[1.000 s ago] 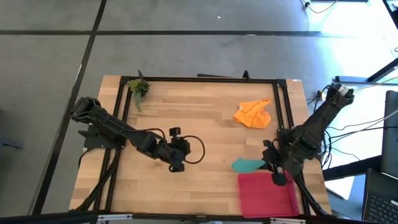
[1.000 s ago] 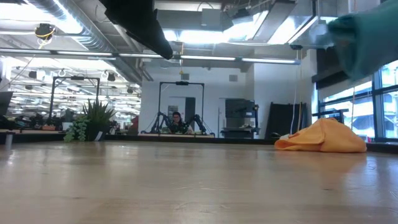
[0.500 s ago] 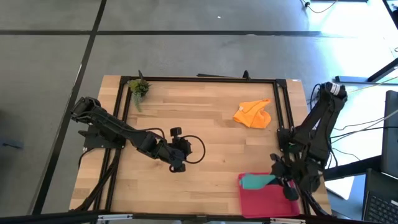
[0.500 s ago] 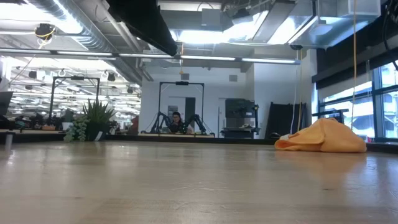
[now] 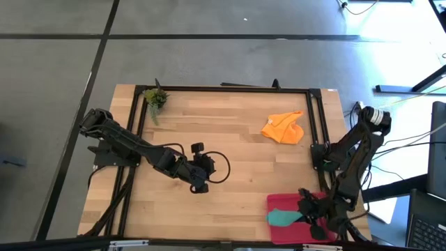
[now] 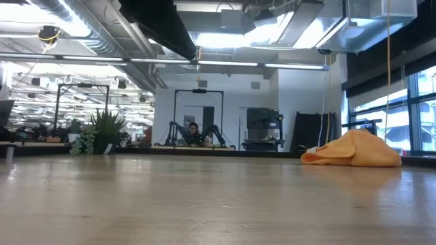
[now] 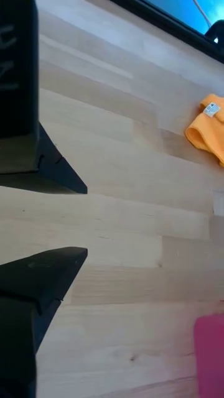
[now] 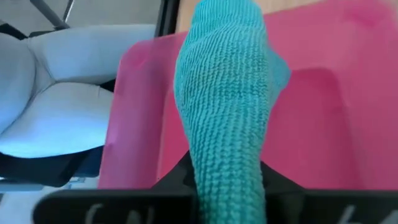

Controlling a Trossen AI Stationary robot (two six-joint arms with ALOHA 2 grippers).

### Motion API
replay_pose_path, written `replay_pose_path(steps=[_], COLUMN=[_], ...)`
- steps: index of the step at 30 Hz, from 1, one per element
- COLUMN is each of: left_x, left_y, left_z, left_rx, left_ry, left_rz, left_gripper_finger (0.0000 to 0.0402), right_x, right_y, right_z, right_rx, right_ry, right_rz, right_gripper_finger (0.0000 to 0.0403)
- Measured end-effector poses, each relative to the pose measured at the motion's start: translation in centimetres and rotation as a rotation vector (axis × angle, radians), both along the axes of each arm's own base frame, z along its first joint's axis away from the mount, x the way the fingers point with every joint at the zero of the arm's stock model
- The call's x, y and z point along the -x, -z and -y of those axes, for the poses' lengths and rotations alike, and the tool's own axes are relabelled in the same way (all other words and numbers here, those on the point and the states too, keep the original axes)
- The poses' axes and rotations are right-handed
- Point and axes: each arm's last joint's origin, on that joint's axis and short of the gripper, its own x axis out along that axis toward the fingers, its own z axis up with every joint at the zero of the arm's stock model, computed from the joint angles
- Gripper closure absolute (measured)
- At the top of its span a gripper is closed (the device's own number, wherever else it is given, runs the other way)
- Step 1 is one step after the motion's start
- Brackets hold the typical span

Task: Roll microfiber towels into tight, uniform cylinder then place into a basket
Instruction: Put the blue microfiber cloth into the red bin

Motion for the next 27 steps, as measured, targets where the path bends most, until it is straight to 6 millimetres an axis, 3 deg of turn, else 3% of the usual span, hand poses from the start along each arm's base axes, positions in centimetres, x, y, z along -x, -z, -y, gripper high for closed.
replay_pose_path(steps=[9,27], left_x=[0.0,-0.1], left_y=[0.0,-0.3], left_z=[0.1,1.3], left_rx=[0.026,0.118], left_ry=[0.023,0.108], left_rz=[-0.009,0.023], left_gripper_finger=[0.0262,0.0262], right_x=[-0.5,1.5], right_y=[1.6,2.3], right_z=[-1.8,-2.0], right_rx=[-0.081,-0.069], right_ry=[-0.026,0.023], right_rz=[-0.034,-0.068], right_gripper_finger=[0.0367,0.0367])
